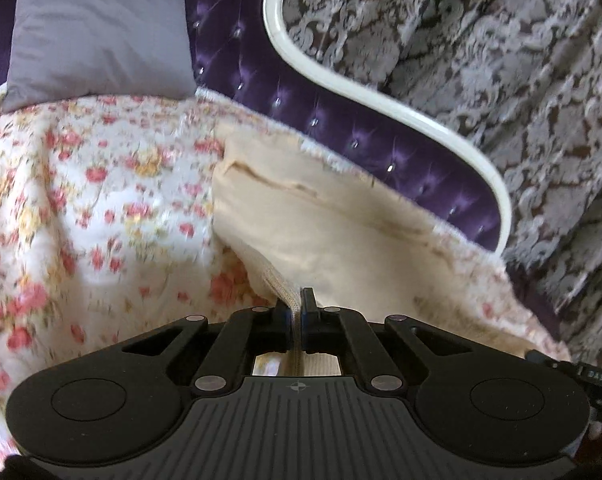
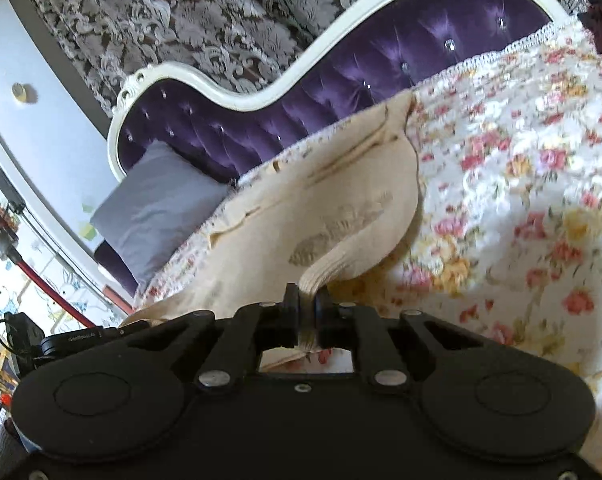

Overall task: Fold small clothes
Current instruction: 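Close the left gripper on the hem while the right gripper grasps the hem too, then lift the hem with both grippers and fold it toward the collar, then release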

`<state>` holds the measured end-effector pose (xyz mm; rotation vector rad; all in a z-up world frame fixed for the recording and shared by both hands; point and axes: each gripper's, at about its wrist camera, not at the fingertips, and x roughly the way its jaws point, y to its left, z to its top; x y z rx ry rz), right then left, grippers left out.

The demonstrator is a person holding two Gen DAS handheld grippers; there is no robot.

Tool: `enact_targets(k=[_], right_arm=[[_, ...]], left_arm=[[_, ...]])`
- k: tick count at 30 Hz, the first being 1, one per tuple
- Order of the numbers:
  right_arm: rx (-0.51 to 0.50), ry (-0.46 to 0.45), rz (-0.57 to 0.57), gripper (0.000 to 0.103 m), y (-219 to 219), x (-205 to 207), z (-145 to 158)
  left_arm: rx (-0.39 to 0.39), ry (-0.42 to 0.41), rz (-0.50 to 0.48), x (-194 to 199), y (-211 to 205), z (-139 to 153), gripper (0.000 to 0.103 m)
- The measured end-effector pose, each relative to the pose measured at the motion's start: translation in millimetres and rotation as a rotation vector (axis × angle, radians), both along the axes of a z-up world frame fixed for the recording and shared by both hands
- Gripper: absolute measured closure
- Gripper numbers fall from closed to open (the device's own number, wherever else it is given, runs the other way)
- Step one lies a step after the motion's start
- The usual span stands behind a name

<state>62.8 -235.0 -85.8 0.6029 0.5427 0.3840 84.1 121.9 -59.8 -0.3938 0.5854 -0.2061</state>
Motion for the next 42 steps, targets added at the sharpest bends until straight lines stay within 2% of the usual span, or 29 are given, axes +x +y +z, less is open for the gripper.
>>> enact_targets(k=[10, 17, 23, 30, 40, 42], right_arm=[[-0.008, -0.094, 0.008, 0.086, -10, 51, 42], [-0.028, -0.124, -0.014, 0.086, -15, 113, 62], [-0.036, -0.108, -0.042, 0.086, -22, 183, 67], [-0.061, -0.053, -0.062, 0.086, -24, 265, 55], [-0.140, 0.088, -0.080, 0.086, -17, 340, 9], [-0.143, 0.118, -0.087, 0.085, -16, 348, -2]], left_arm=[[-0.098, -0.061, -0.002, 42, 15, 30, 0.099], [-0.108, -0.088, 0.016, 96, 27, 49, 0.099], [-0.079, -0.094, 0.029, 157, 29, 62, 0.099], [-0.041, -0.056, 0.058, 229, 29, 52, 0.099], [0.037, 0.097, 0.117, 304, 27, -2, 0.096], [0.040, 0.126, 0.124, 314, 31, -12, 0.084]])
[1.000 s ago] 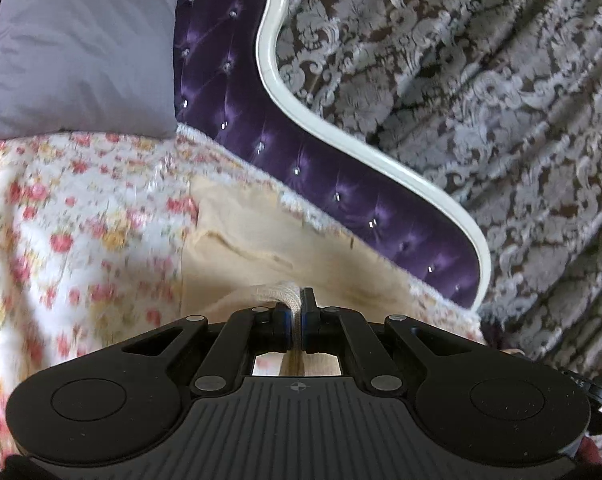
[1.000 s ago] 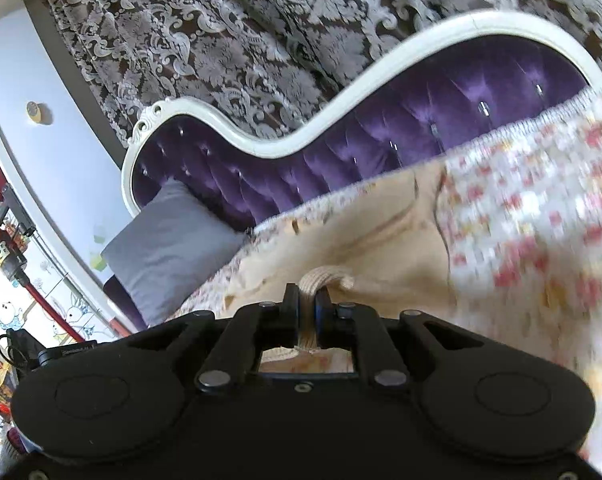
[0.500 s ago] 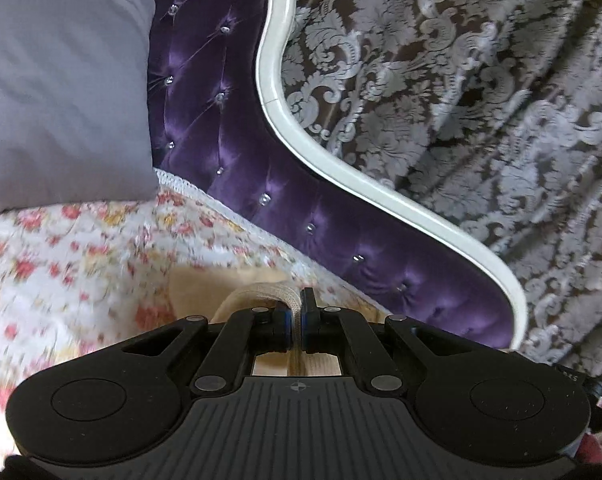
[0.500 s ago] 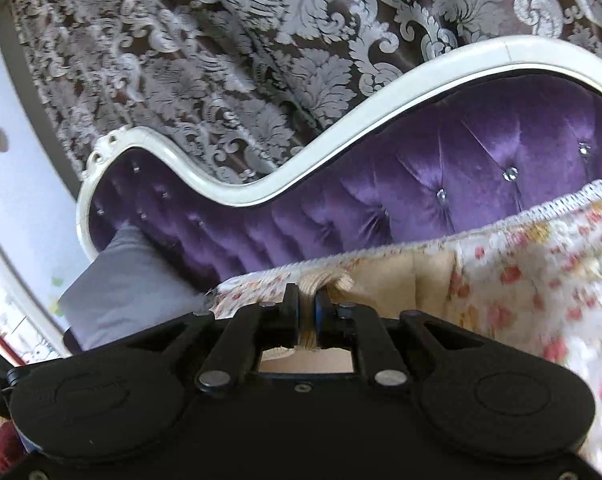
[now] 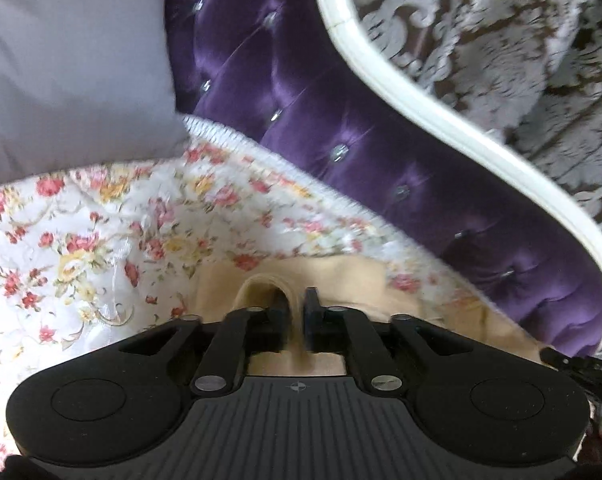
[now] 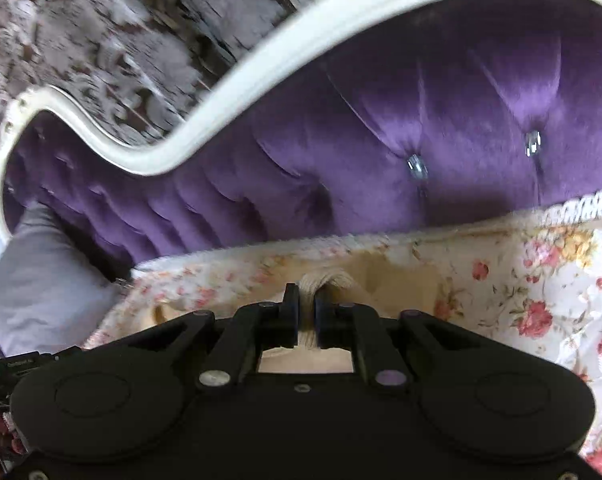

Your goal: Fold small clothes

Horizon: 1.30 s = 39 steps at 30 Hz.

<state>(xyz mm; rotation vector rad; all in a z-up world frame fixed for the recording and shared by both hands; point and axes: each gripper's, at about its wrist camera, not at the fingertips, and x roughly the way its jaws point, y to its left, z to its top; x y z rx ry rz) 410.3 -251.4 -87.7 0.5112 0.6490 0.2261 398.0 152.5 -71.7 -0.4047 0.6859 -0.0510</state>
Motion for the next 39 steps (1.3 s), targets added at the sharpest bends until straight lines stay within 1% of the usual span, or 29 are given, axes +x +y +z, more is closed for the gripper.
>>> enact_targets(k=[1, 2, 3, 4, 5, 6, 7, 8, 9, 10, 11, 13, 14, 15, 16, 18, 20, 22, 24, 27, 30, 32, 35, 36, 39], right_arm=[[0.000, 0.013, -0.008, 0.083, 0, 3, -5], [-0.003, 0.022, -0.017, 0.082, -1, 4, -9], [-0.004, 0.029, -0.027, 0.082, -2, 5, -13], [-0.004, 0.034, -0.040, 0.080, -4, 6, -16], [-0.001, 0.031, -0.051, 0.078, -5, 7, -17], [0.000, 0.021, -0.063, 0.076, -7, 6, -17], [-0.006, 0.006, -0.080, 0.072, -10, 4, -16], [-0.016, -0.012, -0.098, 0.059, -12, 2, -15], [-0.029, -0.032, -0.117, 0.044, -15, -2, -12], [-0.042, -0.050, -0.129, 0.039, -16, -6, -8], [-0.053, -0.068, -0.135, 0.036, -18, -11, -4], [-0.071, -0.097, -0.134, 0.036, -19, -22, 5], [-0.078, -0.109, -0.131, 0.035, -18, -28, 8], [-0.085, -0.120, -0.121, 0.028, -16, -34, 10], [-0.092, -0.129, -0.106, 0.024, -13, -40, 12], [-0.110, -0.140, -0.070, 0.010, -4, -53, 13], [-0.155, -0.144, -0.032, 0.005, 12, -65, 12], [-0.218, -0.144, 0.003, 0.004, 28, -78, 9], [-0.282, -0.150, 0.042, 0.001, 47, -81, 7], [-0.385, -0.164, 0.089, 0.001, 71, -79, 9], [-0.475, -0.160, 0.129, 0.001, 90, -64, 12], [-0.512, -0.146, 0.133, 0.001, 95, -53, 10], [-0.547, -0.104, 0.109, 0.001, 91, -31, 3], [-0.555, -0.091, 0.097, 0.001, 87, -24, 1], [-0.557, -0.036, 0.050, 0.001, 72, -12, -11]], left_arm=[[0.003, 0.015, 0.000, 4, 2, -4, 0.070], [-0.001, 0.024, -0.005, 7, 5, -8, 0.060], [-0.011, 0.020, -0.010, 10, 8, -10, 0.057], [-0.010, 0.011, -0.001, 10, 11, -10, 0.048], [0.011, 0.005, 0.020, 9, 13, -8, 0.032], [0.039, -0.002, 0.044, 7, 15, -4, 0.026], [0.066, -0.014, 0.059, 5, 16, 0, 0.023], [0.088, -0.022, 0.064, 2, 17, 4, 0.023], [0.110, -0.026, 0.064, -1, 16, 8, 0.023], [0.132, -0.035, 0.059, -6, 15, 13, 0.022], [0.155, -0.044, 0.050, -12, 12, 18, 0.018], [0.209, -0.064, 0.021, -24, 1, 27, 0.014], [0.237, -0.073, 0.002, -30, -6, 30, 0.013], [0.269, -0.084, -0.029, -39, -15, 32, 0.012], [0.297, -0.086, -0.057, -44, -24, 32, 0.010], [0.362, -0.079, -0.111, -54, -43, 30, 0.009], [0.437, -0.081, -0.170, -64, -65, 22, 0.009], [0.523, -0.093, -0.211, -69, -86, 15, 0.009], [0.593, -0.102, -0.244, -68, -105, 7, 0.007], [0.636, -0.103, -0.266, -56, -120, 2, 0.006], [0.684, -0.084, -0.242, -36, -120, -6, 0.006], [0.683, -0.048, -0.217, -19, -110, -11, 0.006], [0.663, 0.007, -0.155, 8, -85, -19, 0.004], [0.650, 0.021, -0.138, 16, -78, -21, 0.001], [0.600, 0.048, -0.090, 35, -57, -20, 0.000]])
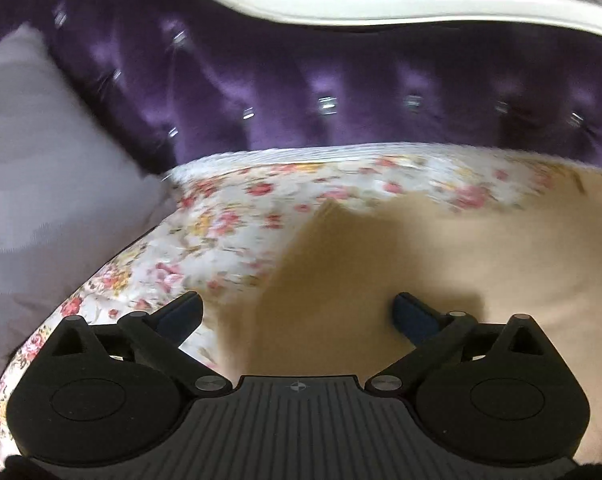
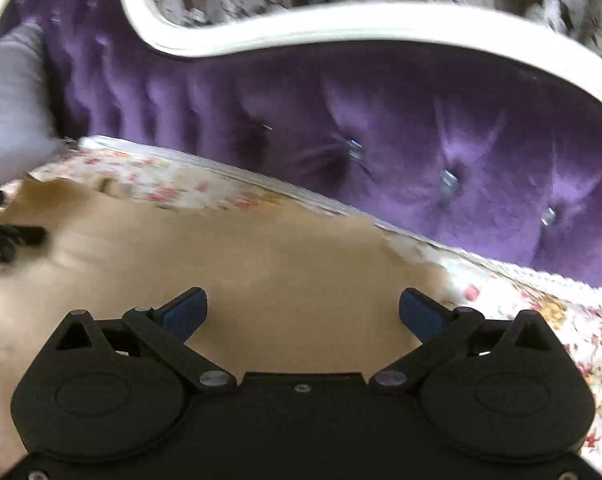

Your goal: Fold small clothes

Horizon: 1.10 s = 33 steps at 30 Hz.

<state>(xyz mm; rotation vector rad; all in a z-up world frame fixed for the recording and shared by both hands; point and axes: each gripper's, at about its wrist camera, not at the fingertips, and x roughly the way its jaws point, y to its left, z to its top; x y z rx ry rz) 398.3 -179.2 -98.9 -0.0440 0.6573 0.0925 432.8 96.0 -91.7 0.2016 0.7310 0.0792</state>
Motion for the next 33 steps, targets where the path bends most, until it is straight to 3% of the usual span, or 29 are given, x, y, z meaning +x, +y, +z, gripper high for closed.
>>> enact_targets(k=[5, 12, 18, 22, 26, 33], right_arm=[[0.197, 0.028, -0.110, 0.001, -37, 1, -16], [0.249, 0.023, -0.147, 0.001, -47, -1, -16], [0.373, 0.018, -0.140, 0.001, -68, -9, -13], [0.388, 0.035, -0.105, 0.001, -77, -29, -11], [0.398, 0.034, -0.053, 0.001, -79, -56, -11], [0.512, 0.047, 0.042, 0.000, -75, -95, -11]], left_arm=[[-0.065, 0.029, 0.090, 21, 33, 0, 0.000], [-0.251, 0.061, 0.170, 8, 62, 8, 0.001], [-0.404, 0.083, 0.099, -36, 67, 14, 0.001], [-0.425, 0.114, 0.040, -67, 60, 5, 0.001], [-0.348, 0.099, -0.016, -93, 47, 0, 0.001], [-0.361, 0.098, -0.084, -119, 39, -3, 0.001]])
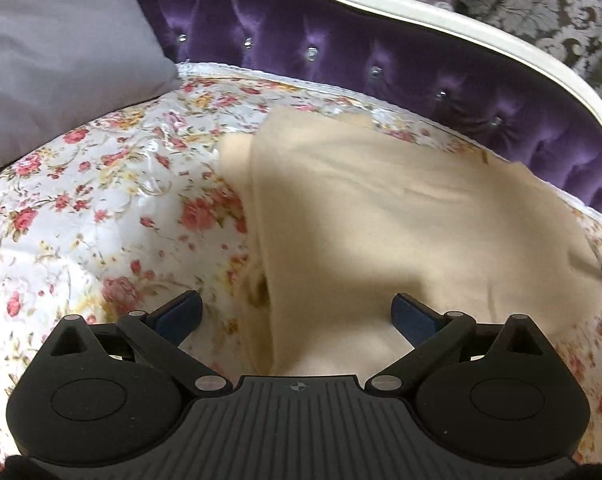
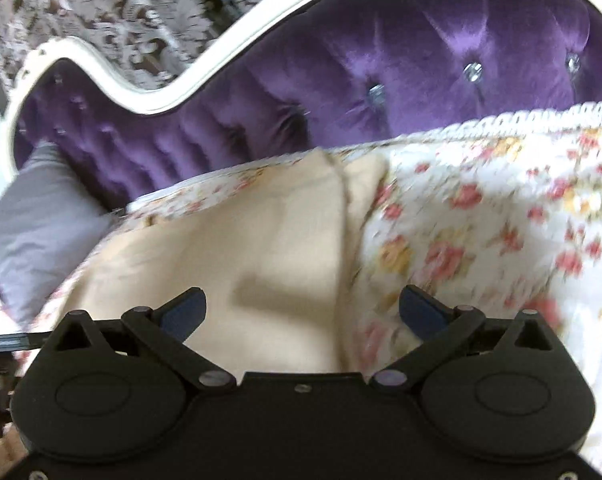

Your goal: Fold small clothes

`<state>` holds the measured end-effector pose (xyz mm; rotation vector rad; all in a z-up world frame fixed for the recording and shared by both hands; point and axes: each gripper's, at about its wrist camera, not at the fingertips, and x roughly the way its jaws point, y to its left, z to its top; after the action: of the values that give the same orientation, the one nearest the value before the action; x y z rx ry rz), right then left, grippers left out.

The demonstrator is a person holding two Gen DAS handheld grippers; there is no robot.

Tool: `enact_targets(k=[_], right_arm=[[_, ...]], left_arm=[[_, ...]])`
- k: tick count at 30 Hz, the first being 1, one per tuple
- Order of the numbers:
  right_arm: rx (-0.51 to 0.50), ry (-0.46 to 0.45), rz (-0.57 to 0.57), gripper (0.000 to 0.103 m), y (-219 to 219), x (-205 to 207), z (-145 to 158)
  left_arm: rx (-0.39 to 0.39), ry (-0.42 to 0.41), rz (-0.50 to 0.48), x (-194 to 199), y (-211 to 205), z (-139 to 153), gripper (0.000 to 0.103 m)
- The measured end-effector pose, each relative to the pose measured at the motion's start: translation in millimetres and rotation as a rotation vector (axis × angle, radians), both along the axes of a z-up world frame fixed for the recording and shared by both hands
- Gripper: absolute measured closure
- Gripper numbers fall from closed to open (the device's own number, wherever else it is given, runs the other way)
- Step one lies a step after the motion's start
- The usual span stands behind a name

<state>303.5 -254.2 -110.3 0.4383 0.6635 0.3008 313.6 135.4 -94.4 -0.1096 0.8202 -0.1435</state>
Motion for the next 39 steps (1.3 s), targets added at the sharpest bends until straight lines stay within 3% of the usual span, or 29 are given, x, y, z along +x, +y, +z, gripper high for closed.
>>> enact_targets(k=[4, 6, 7, 8, 9, 10, 12, 15, 18, 19, 20, 22, 23, 24, 27, 28, 31, 39], right_arm=[[0.083, 0.010, 0.052, 0.001, 1, -14, -2], [0.103, 0.017, 0.045, 0.008, 0, -14, -3], [0.104, 0.027, 0.040, 0.018, 0, -12, -3], [0.101, 0.048, 0.031, 0.049, -1, -9, -3], [0.094, 0.082, 0.023, 0.081, -1, -6, -4], [0.088, 0.107, 0.023, 0.080, -1, -4, -6], [0.049, 0.092, 0.038, 0.081, 4, -7, -1], [-0.066, 0.096, 0.060, 0.081, 13, -14, 11], [-0.070, 0.117, 0.044, 0.083, 7, -16, 6], [-0.054, 0.110, 0.038, 0.083, 4, -18, 4], [-0.050, 0.098, 0.033, 0.083, 4, -19, 3], [-0.031, 0.044, 0.028, 0.057, 2, -25, 3], [-0.009, 0.007, 0.021, 0.030, 1, -28, 3], [0.009, -0.029, 0.012, 0.000, -2, -33, 2], [0.010, -0.091, -0.053, 0.000, -7, -33, -4], [0.005, -0.093, -0.072, 0.000, -8, -30, -5], [0.051, -0.091, -0.090, 0.000, -15, -23, -11], [0.066, -0.113, -0.091, 0.001, -16, -25, -14]], left_arm=[[-0.006, -0.006, -0.014, -1, -1, -2, 0.003], [0.009, -0.001, 0.018, 0, -3, 0, 0.021], [0.029, 0.000, 0.030, 0, -5, 2, 0.045], [0.034, 0.002, 0.029, 1, -4, 4, 0.068], [0.011, 0.009, 0.027, 2, 0, 7, 0.080], [-0.020, 0.026, 0.023, 3, 3, 8, 0.090], [-0.007, 0.058, 0.015, 3, 6, 11, 0.090], [0.104, 0.059, -0.025, -3, 0, 10, 0.090], [0.105, 0.053, -0.018, -4, 3, 9, 0.087], [0.095, 0.049, -0.009, -4, 3, 10, 0.081], [0.086, 0.048, 0.009, -6, 3, 12, 0.068], [0.053, 0.042, 0.040, -12, 4, 17, 0.048], [0.034, 0.031, 0.049, -15, 4, 20, 0.037], [0.017, 0.004, 0.067, -21, 2, 26, 0.035], [0.014, -0.062, 0.093, -30, -12, 43, 0.030], [0.022, -0.067, 0.101, -28, -19, 48, 0.025], [0.034, -0.052, 0.098, -13, -43, 54, 0.025], [0.093, -0.048, 0.102, 41, -109, 41, 0.025]])
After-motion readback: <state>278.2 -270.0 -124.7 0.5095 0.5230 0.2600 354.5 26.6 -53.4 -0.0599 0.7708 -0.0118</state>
